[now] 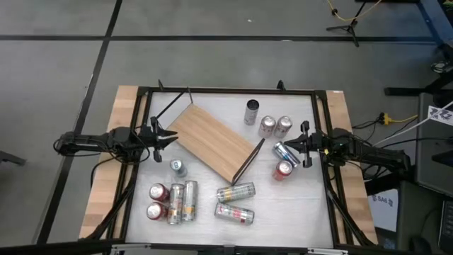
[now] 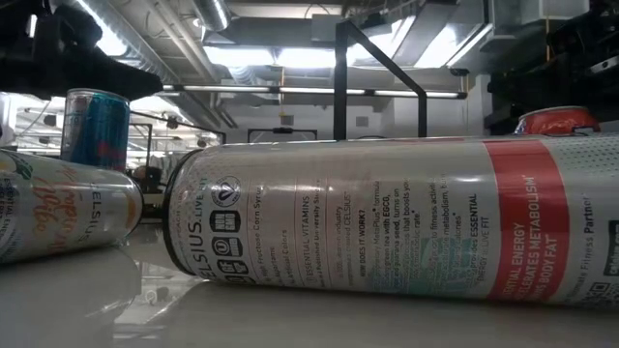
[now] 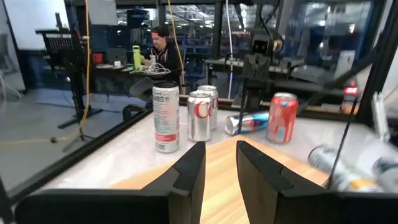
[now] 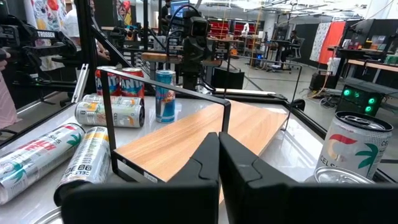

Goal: Place canned beverage on shelf
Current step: Put the left blue soda can on the shelf

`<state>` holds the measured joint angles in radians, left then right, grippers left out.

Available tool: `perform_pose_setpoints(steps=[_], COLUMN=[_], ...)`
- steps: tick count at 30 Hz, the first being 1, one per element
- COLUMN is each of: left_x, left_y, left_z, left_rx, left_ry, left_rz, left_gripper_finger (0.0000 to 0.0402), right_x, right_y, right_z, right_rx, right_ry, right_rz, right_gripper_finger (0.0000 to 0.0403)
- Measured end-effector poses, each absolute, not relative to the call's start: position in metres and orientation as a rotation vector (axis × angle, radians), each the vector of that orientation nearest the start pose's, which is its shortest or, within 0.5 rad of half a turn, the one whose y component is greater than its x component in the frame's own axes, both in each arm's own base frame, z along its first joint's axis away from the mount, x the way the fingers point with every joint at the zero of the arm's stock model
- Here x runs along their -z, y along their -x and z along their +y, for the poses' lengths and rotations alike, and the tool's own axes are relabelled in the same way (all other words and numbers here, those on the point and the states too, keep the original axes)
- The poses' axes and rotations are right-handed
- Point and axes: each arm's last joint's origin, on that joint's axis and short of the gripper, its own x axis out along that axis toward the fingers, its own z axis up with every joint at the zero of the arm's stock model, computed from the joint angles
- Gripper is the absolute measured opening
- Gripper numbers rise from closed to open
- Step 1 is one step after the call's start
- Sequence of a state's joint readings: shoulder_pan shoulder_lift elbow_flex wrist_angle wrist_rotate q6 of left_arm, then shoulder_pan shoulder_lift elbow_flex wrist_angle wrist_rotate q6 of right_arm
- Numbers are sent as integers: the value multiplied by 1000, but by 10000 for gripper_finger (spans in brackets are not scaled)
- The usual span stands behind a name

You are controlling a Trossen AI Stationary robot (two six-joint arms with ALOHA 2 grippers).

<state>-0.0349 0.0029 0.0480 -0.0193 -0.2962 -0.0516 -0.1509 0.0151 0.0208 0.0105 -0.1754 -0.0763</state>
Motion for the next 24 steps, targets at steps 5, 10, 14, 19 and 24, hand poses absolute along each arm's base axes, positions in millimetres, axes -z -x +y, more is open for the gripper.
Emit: perform_pose_setpoints(steps=[5,10,14,19,24], left_x=[-178,-179,-179,-179,-179], left_y=[-94,-94,-94,-94,-94], left_z=[5,5,5,5,6], left_rx=[-259,-259,-259,-258,-271], left_ry=[108,138,142,218,241], left_rz=[-46,-52,-53,-62,-67], left_gripper_finger=[83,117,168,231,270], right_x=[-170,-170,-170,-170,-170], right_y=[-97,-97,-97,-97,-97], right_z=[-10,-10,-10,-10,-10], right_rx=[-24,-23,-23,-22,-21], right_ry=[79,79,79,79,79], right_rz=[-17,-17,-17,-18,-18], right_gripper_finger=[1,1,1,1,1])
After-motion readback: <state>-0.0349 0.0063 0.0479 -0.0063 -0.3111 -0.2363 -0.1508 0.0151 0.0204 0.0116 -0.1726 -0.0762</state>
